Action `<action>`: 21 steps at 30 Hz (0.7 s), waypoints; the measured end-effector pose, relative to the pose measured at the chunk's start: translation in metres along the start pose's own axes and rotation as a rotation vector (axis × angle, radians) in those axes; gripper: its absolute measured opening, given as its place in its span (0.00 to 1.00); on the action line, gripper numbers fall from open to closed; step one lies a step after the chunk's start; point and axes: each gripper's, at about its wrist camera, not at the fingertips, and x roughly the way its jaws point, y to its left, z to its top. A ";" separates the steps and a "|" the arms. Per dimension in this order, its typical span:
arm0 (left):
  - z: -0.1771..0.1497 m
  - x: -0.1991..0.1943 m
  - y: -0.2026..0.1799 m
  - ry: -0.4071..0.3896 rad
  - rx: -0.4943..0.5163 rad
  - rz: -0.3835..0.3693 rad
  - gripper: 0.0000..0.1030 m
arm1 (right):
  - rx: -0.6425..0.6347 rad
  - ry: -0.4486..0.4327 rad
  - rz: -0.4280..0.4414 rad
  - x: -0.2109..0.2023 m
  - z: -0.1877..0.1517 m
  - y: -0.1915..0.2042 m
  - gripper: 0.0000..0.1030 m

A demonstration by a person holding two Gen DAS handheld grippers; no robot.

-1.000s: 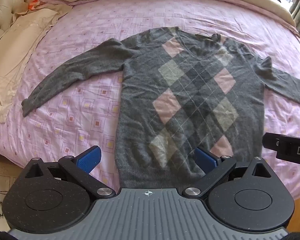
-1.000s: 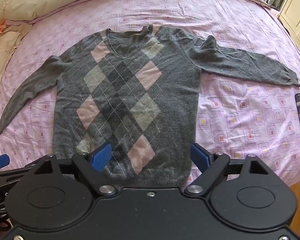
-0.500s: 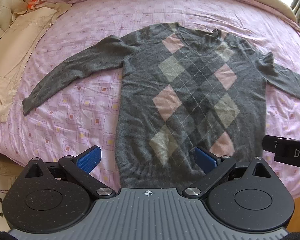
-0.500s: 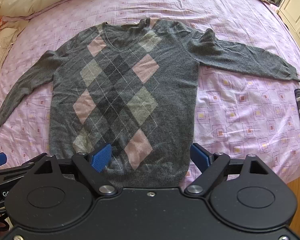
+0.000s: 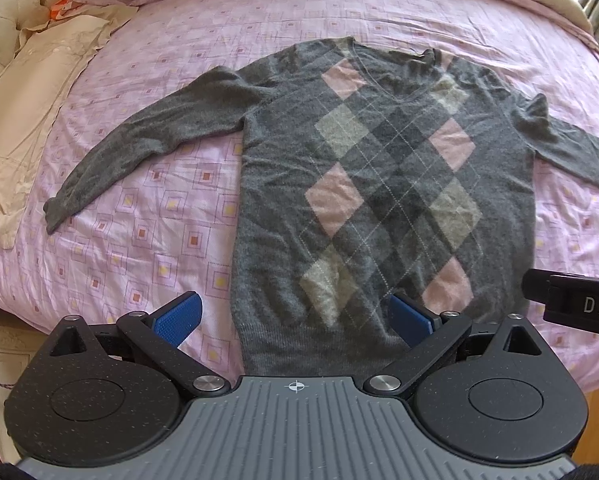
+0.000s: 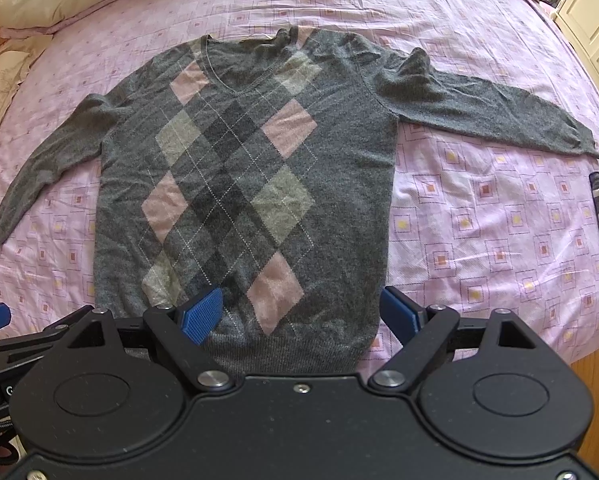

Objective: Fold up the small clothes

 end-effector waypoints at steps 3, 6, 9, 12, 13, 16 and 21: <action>0.000 0.001 0.000 0.000 0.000 0.000 0.97 | -0.001 0.002 -0.003 0.001 0.000 0.001 0.84; 0.000 0.002 0.000 0.002 0.003 0.000 0.97 | -0.002 0.003 -0.004 0.002 0.000 0.001 0.84; 0.001 0.004 -0.001 0.005 0.008 0.002 0.97 | -0.004 0.002 -0.008 0.002 -0.001 0.001 0.84; 0.002 0.004 -0.001 0.006 0.010 0.002 0.97 | -0.013 0.000 -0.019 0.003 0.001 0.004 0.84; 0.002 0.005 -0.001 0.006 0.011 0.003 0.97 | -0.017 -0.001 -0.024 0.003 0.001 0.005 0.84; 0.005 0.006 -0.001 0.008 0.016 0.004 0.97 | -0.034 -0.001 -0.045 0.003 0.004 0.010 0.84; 0.008 0.009 0.002 0.017 0.024 0.001 0.97 | -0.043 0.011 -0.054 0.006 0.007 0.017 0.84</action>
